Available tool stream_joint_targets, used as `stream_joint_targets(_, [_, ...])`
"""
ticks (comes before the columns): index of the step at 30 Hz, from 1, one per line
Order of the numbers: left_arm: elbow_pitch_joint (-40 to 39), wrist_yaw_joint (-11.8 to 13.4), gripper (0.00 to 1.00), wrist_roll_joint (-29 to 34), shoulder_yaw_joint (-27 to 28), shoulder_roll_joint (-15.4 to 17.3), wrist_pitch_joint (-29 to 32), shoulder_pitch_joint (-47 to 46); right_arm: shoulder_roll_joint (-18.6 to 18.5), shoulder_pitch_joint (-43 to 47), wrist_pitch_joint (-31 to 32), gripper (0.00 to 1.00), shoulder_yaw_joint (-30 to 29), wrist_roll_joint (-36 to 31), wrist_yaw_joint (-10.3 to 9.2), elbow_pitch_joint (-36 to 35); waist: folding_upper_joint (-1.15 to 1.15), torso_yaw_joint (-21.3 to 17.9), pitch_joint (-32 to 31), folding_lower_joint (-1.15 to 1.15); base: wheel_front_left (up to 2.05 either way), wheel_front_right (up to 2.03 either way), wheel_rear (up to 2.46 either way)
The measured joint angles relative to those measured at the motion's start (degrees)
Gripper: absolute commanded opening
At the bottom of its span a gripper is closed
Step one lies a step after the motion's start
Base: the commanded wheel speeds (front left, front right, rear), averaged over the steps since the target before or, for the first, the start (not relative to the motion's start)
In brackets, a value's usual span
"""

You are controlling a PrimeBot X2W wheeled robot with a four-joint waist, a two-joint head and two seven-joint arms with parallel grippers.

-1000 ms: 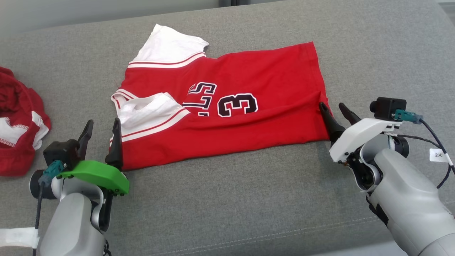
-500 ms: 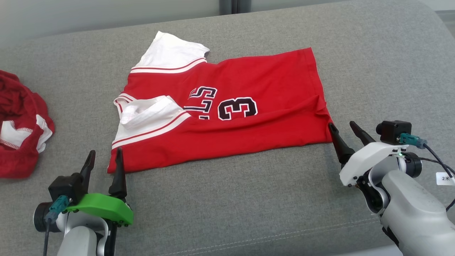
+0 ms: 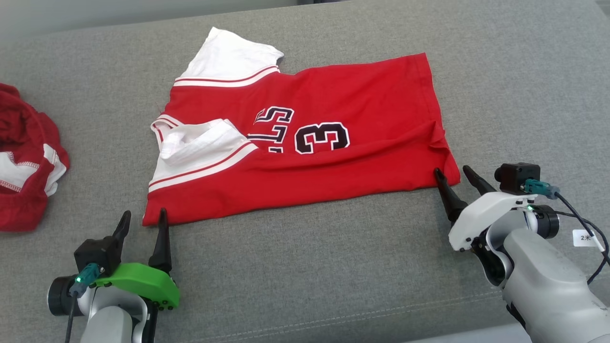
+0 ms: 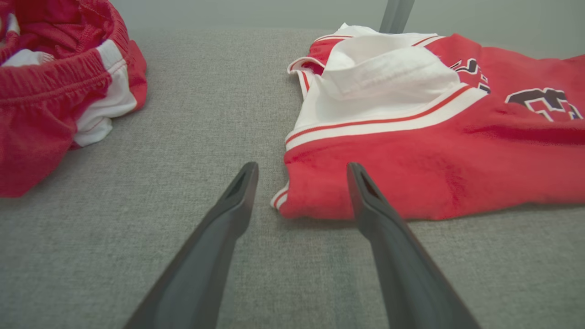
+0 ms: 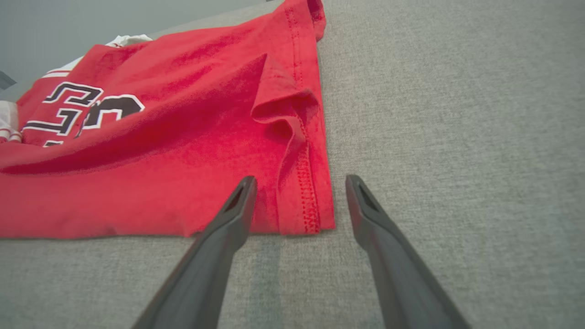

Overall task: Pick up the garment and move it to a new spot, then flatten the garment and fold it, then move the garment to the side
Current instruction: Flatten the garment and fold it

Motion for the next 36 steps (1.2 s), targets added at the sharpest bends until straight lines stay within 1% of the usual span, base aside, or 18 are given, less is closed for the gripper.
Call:
stream_joint_targets(8, [4.4,-0.2,1.0,-0.1,0.6,-0.4,0.0,-2.0,1.2,-0.9,-0.3,1.0,0.2,-1.0,0.0,1.9,0.0,0.3,1.1,0.0,0.0,0.0,0.0])
stream_joint_targets(9, [5.1,-0.3,1.0,-0.1,0.5,-0.4,0.0,-2.3,1.2,-1.0,-0.3,0.94,0.2,-1.1,0.0,2.0,0.0,0.3,1.2,0.0,0.0,0.0,0.0])
stream_joint_targets(10, [5.8,-0.3,1.0,-0.1,0.4,-0.5,0.0,-2.5,1.2,-1.2,-0.3,0.67,0.3,-1.1,0.0,2.3,0.0,0.3,1.3,0.0,0.0,0.0,0.0])
stream_joint_targets(11, [6.4,-0.3,0.88,-0.3,0.4,-0.6,0.0,-2.6,1.3,-1.4,-0.3,0.4,0.4,-1.1,0.0,2.4,0.0,0.3,1.3,0.0,0.0,0.0,0.0])
stream_joint_targets(12, [6.9,-0.3,0.49,-0.4,0.3,-0.6,0.0,-2.7,1.4,-1.4,-0.4,0.22,0.4,-1.2,0.0,2.6,0.0,0.2,1.4,0.0,0.0,0.0,0.0])
stream_joint_targets(13, [7.4,-0.3,0.33,-0.4,0.2,-0.7,0.0,-2.9,1.5,-1.4,-0.4,0.04,0.5,-1.2,0.0,2.7,0.0,0.2,1.4,0.0,0.0,0.0,0.0])
stream_joint_targets(14, [7.8,-0.3,0.12,-0.4,0.2,-0.7,0.0,-3.2,1.6,-1.4,-0.4,0.0,0.6,-1.2,0.0,2.9,0.0,0.2,1.4,0.0,0.0,0.0,0.0])
stream_joint_targets(15, [8.0,-0.3,0.0,-0.4,0.1,-0.8,0.0,-3.4,1.6,-1.5,-0.4,0.0,0.6,-1.2,0.0,3.0,0.0,0.3,1.4,0.0,0.0,0.0,0.0])
stream_joint_targets(21, [8.7,-0.5,0.0,-0.5,0.2,-0.8,0.0,-3.7,1.0,-1.4,-0.5,0.0,-0.1,-0.3,0.0,2.8,0.0,0.6,0.8,0.0,0.0,0.0,0.0])
stream_joint_targets(25, [8.0,-0.6,0.0,-0.6,0.8,-0.7,0.0,-2.8,-0.1,0.2,-0.7,0.0,-0.8,1.4,0.04,1.4,0.0,0.9,-0.4,0.0,0.0,0.0,0.0])
stream_joint_targets(31, [5.4,-0.8,0.0,-0.7,2.2,-1.2,0.0,1.4,-2.1,4.8,-0.7,0.0,-1.3,5.4,0.08,-2.3,0.0,1.1,-3.1,0.0,0.0,0.0,0.0])
stream_joint_targets(36, [1.5,-0.8,0.0,-1.1,2.8,-2.5,0.0,6.9,-4.6,10.3,-0.3,0.0,-1.2,7.6,0.09,-5.7,0.0,1.4,-5.6,0.0,0.0,0.0,0.0])
